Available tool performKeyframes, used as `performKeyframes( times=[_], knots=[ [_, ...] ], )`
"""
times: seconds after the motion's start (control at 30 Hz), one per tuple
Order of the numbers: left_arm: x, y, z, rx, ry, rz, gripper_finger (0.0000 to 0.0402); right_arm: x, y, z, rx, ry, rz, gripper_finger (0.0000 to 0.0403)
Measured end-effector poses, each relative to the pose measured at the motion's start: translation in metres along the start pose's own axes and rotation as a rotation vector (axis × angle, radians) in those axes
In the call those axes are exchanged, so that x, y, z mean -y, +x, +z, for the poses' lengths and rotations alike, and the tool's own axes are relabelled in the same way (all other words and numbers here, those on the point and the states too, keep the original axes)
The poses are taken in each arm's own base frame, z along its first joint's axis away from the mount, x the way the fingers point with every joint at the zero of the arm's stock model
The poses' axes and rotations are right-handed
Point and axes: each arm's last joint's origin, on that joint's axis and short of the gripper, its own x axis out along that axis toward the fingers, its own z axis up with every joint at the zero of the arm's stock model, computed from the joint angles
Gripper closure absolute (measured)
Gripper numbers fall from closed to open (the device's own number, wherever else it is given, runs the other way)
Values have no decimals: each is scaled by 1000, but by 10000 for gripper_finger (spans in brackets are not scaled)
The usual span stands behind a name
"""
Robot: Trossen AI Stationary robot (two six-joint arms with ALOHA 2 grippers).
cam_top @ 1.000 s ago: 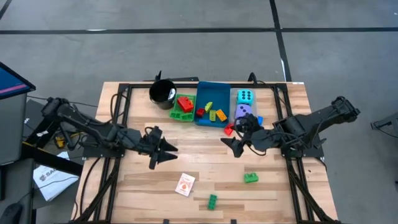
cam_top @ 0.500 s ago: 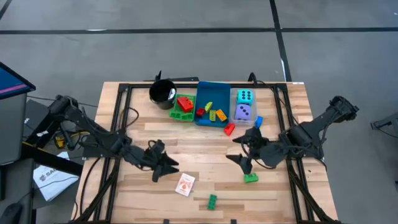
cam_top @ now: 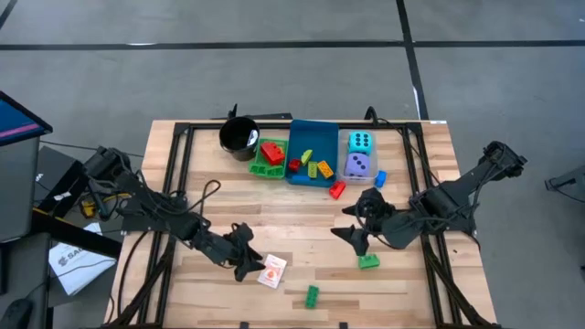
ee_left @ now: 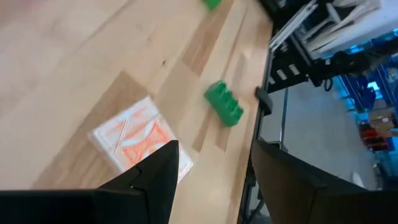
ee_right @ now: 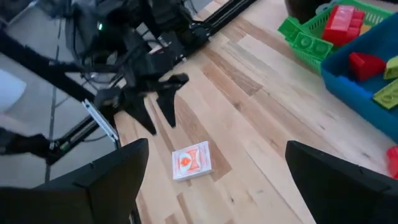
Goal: Pick & Place Toys
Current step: Put the orange deck of cards into the black bucket
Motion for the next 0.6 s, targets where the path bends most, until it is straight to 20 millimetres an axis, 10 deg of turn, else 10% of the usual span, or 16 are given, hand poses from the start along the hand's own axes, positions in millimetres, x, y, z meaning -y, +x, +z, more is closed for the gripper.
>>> performKeyframes(
  times=[0.6],
  knots=[
    [-4,8,-7,-61,-196,15,95,-10,70,-27,-135,24,-64,31]
  ],
)
